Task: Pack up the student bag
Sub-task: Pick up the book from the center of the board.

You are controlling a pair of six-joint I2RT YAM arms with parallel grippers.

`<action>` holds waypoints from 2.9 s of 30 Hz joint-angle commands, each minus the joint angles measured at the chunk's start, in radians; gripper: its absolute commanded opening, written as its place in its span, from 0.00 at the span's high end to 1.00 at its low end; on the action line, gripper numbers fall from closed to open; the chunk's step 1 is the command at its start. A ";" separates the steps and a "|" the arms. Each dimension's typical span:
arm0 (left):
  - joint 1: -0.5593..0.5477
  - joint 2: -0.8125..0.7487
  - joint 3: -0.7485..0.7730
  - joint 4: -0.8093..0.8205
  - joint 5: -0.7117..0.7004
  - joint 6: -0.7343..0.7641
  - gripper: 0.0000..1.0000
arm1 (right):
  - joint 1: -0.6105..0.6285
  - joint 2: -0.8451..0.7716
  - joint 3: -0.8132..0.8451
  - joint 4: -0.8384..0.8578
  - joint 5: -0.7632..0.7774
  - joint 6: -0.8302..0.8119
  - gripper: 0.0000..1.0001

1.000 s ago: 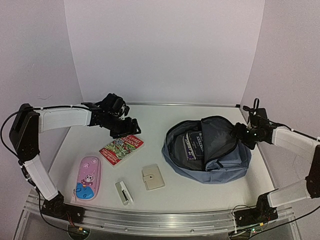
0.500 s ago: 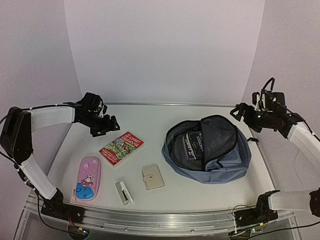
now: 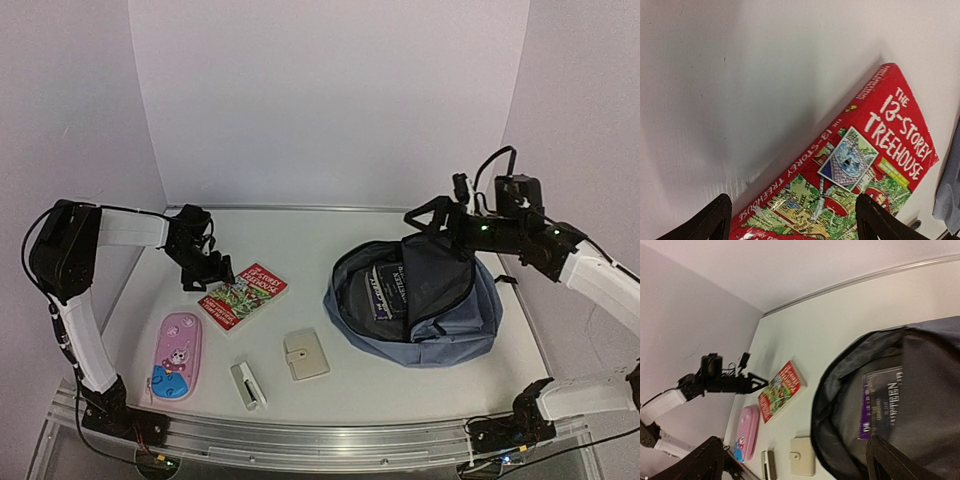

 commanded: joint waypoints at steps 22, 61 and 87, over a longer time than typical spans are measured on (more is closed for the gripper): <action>-0.150 -0.109 -0.131 0.070 0.147 -0.135 0.17 | 0.574 0.762 0.252 0.525 0.209 0.403 0.14; -0.135 0.060 -0.112 0.174 0.145 -0.155 0.62 | 0.510 1.264 0.507 0.540 0.149 0.455 0.46; -0.134 -0.056 -0.180 0.184 0.088 -0.200 0.57 | 0.510 1.223 0.447 0.845 0.078 0.456 1.00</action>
